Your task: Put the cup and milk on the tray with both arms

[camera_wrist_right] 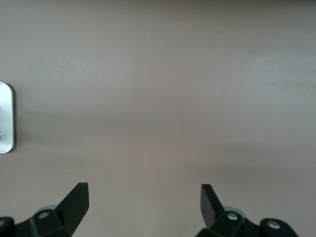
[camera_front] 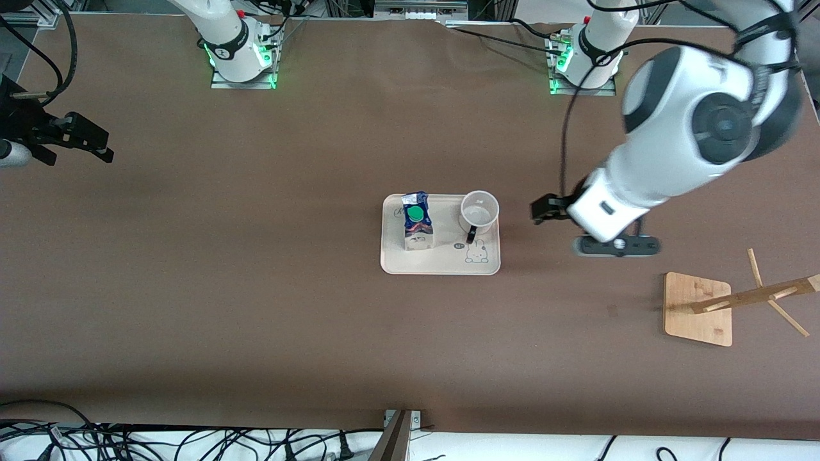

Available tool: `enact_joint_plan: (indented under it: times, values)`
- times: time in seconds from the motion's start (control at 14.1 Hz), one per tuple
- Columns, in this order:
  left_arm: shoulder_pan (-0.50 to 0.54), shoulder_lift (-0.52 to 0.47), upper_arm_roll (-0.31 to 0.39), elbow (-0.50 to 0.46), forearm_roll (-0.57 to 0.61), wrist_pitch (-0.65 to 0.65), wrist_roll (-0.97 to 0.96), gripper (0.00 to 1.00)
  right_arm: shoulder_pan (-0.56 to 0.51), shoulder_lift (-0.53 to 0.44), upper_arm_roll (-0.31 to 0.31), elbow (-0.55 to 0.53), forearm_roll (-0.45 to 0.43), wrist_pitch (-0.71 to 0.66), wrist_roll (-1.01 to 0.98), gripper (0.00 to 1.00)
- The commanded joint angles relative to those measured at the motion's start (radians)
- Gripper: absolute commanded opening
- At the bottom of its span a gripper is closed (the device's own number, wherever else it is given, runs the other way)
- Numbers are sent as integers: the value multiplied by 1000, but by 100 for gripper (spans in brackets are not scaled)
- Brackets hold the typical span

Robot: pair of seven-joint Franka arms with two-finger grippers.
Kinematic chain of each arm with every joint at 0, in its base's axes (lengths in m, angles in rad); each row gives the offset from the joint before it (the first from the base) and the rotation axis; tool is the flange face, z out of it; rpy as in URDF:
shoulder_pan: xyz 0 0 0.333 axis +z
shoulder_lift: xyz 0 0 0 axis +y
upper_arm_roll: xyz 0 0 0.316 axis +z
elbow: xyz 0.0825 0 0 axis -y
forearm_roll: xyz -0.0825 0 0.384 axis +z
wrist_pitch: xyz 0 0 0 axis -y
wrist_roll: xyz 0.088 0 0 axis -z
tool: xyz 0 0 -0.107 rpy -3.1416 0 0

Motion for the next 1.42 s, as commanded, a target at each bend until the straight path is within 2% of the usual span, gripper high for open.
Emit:
enact_joint_plan:
  times: [0.0, 0.21, 0.28, 0.5, 0.78, 1.07, 1.35]
  values:
    - [104, -94, 34, -77, 0, -9, 128, 100, -8, 5, 2, 18, 15, -15, -4, 100]
    - [129, -108, 165, -82, -3, -8, 189, 100, -8, 6, 2, 18, 15, -13, -4, 100]
    - [129, -112, 188, -79, -3, -8, 218, 100, -8, 5, 5, 18, 13, -15, -4, 100]
    - [155, -103, 193, -49, -11, -46, 271, 100, -4, 8, 5, 16, 15, -15, -3, 100]
    - [131, -102, 185, -44, 3, -98, 292, 100, 4, 43, 10, 18, 15, 36, -7, 100]
    - [132, -112, 186, -42, 104, -130, 502, 100, 1, 44, 7, 18, 15, 36, -3, 100]
    - [138, -109, 191, -13, 107, -176, 501, 100, 1, 44, 7, 18, 15, 30, -4, 100]
